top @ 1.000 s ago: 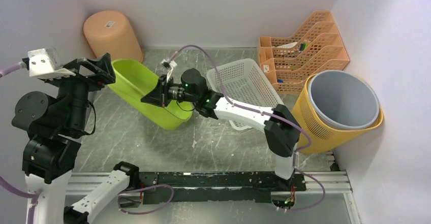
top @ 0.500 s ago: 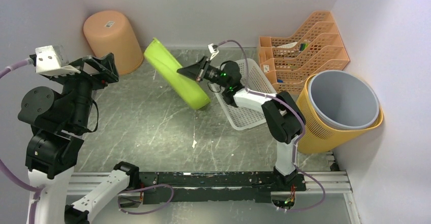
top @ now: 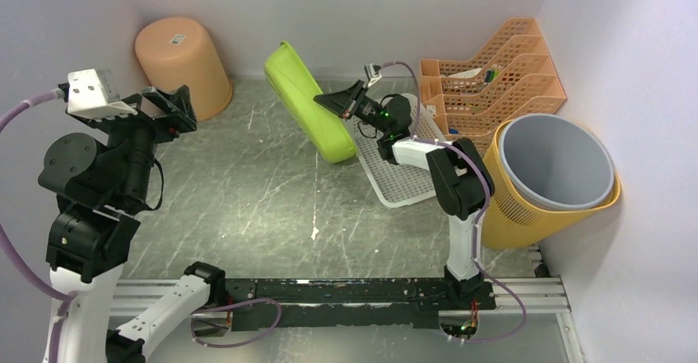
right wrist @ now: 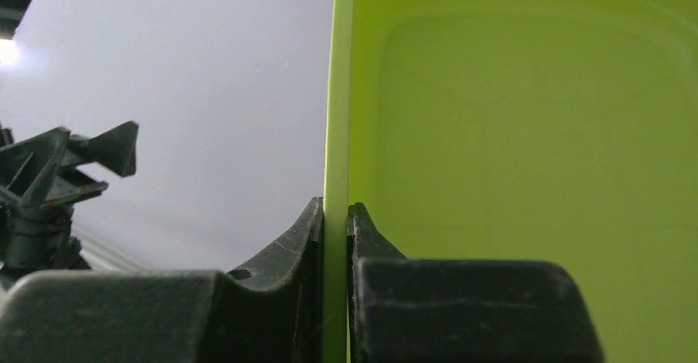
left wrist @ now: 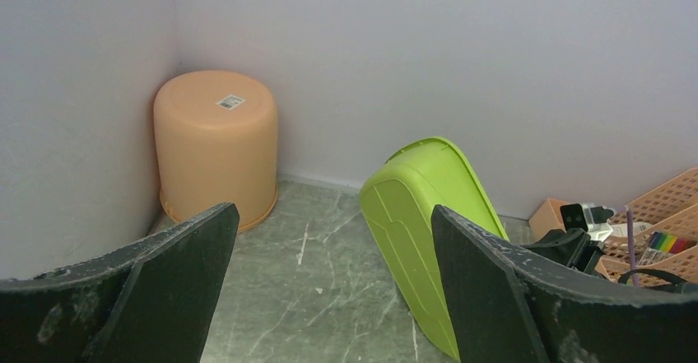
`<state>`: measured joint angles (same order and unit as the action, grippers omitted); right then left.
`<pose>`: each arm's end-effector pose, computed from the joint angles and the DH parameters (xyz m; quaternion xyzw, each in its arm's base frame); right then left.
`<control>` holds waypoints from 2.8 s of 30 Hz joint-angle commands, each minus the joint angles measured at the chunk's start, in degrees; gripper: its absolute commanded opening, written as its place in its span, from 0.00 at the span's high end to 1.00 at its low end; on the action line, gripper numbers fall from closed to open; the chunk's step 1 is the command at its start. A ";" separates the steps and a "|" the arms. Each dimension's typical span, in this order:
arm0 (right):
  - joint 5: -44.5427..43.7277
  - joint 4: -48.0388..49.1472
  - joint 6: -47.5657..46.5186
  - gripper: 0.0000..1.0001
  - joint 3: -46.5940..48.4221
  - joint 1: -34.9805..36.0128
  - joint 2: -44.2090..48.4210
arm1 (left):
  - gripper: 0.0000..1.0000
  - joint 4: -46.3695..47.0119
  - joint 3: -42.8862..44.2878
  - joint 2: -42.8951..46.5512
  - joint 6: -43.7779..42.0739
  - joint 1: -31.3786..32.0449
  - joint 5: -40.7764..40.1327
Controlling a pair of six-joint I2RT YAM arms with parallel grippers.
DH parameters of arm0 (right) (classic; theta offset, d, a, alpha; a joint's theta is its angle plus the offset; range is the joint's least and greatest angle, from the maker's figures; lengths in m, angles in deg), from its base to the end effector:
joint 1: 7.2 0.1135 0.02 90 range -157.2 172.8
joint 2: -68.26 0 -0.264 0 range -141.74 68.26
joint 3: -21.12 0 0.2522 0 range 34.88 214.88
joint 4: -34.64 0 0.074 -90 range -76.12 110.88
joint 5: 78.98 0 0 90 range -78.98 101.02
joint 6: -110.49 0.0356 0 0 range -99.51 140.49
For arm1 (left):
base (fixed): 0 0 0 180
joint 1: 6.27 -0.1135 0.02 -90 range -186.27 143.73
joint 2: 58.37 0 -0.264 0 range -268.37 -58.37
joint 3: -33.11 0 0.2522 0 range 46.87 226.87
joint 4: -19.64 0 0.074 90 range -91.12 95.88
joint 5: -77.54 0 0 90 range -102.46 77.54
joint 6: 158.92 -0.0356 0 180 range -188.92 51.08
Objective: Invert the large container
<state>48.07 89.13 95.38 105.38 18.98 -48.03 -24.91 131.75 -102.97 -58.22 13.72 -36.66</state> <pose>0.3902 0.2157 0.2556 -0.0233 0.5891 0.7208 0.3646 0.0850 -0.0154 0.5206 -0.1083 0.6427 -0.0668 0.7555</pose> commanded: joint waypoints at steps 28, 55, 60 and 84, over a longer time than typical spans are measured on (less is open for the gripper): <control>-13.47 12.34 17.52 1.00 3.27 15.11 -12.94 | 0.01 -3.18 7.18 -4.44 -2.61 0.05 1.94; -16.57 -26.43 -13.85 1.00 -4.48 8.10 -2.65 | 0.01 -1.95 3.15 -3.23 -1.83 0.05 1.90; -18.81 -33.46 -19.24 0.96 -4.65 8.84 -0.08 | 0.01 -1.41 2.58 -3.86 -1.52 0.05 2.61; -29.90 -57.83 -39.77 0.58 1.55 14.71 2.11 | 0.01 -0.74 1.16 -5.33 -1.29 0.05 3.45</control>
<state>22.59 37.96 62.84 100.88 32.05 -44.73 -26.55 133.04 -107.80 -59.42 13.72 -33.89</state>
